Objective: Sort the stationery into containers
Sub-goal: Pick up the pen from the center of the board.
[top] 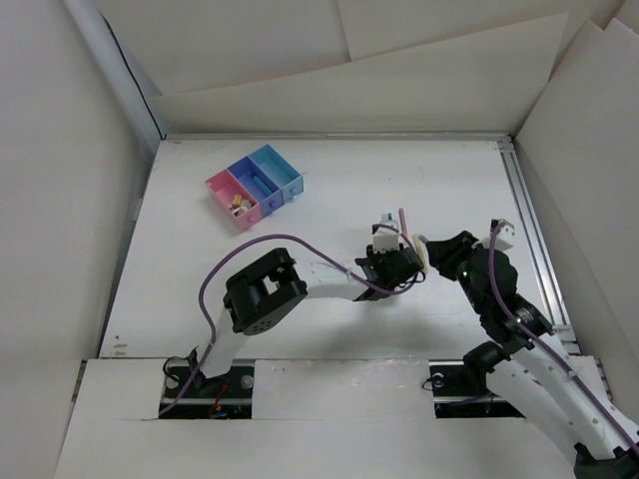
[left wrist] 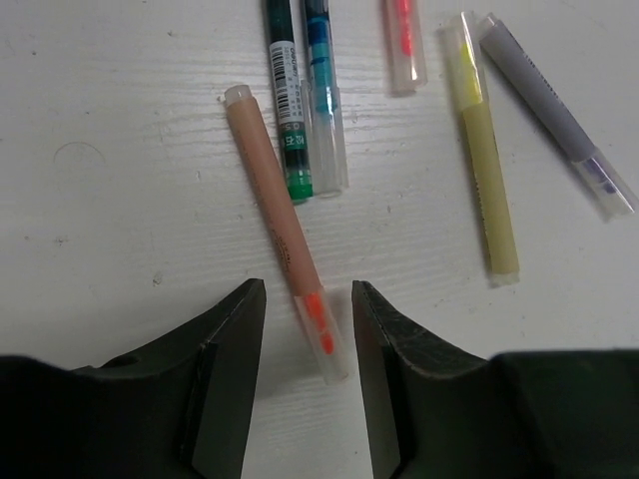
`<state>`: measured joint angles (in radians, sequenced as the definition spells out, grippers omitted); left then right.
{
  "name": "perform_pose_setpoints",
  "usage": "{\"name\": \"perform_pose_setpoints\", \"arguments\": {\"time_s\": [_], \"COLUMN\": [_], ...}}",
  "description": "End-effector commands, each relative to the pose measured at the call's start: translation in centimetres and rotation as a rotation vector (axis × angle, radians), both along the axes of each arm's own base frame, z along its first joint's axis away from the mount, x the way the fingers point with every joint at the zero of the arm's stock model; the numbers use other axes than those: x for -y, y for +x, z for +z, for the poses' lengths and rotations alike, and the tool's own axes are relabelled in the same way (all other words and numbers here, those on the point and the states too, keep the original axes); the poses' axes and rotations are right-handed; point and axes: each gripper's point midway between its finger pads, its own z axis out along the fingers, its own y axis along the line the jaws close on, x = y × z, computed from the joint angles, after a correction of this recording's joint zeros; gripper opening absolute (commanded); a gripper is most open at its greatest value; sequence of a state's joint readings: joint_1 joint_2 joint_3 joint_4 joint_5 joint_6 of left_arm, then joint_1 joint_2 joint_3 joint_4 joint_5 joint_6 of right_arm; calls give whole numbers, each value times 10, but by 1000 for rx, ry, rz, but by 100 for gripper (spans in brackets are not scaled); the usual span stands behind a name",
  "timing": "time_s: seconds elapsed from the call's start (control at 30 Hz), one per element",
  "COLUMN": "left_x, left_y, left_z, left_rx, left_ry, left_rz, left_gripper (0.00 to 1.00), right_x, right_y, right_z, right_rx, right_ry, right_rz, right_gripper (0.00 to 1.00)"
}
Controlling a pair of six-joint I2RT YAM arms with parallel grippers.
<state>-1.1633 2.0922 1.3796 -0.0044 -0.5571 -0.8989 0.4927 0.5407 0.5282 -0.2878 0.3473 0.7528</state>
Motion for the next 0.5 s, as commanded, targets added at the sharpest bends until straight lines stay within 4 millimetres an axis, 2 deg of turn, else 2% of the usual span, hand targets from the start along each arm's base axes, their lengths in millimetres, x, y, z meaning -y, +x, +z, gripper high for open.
{"name": "perform_pose_setpoints", "arguments": {"time_s": [0.0, 0.03, 0.13, 0.17, 0.23, 0.33, 0.47], "left_x": [-3, -2, -2, -1, -1, -11, -26], "left_y": [9, 10, 11, 12, 13, 10, 3], "left_z": [7, 10, -1, 2, -1, -10, -13], "left_rx": [34, 35, 29, 29, 32, 23, 9], "left_ry": [37, 36, 68, 68, 80, 111, 133], "left_rz": [41, 42, 47, 47, 52, 63, 67], "left_gripper": [36, 36, 35, 35, 31, 25, 20], "right_x": [-4, -4, -5, -5, -4, -3, -3], "right_y": [-2, -2, -4, -4, -5, -6, -7], "right_z": [9, 9, 12, 12, 14, 14, 17], "right_rx": [27, 27, 34, 34, 42, 43, 51], "right_ry": [19, 19, 26, 26, 30, 31, 35], "right_rz": [18, 18, 27, 27, 27, 27, 27], "right_gripper": [42, 42, 42, 42, 42, 42, 42]}}
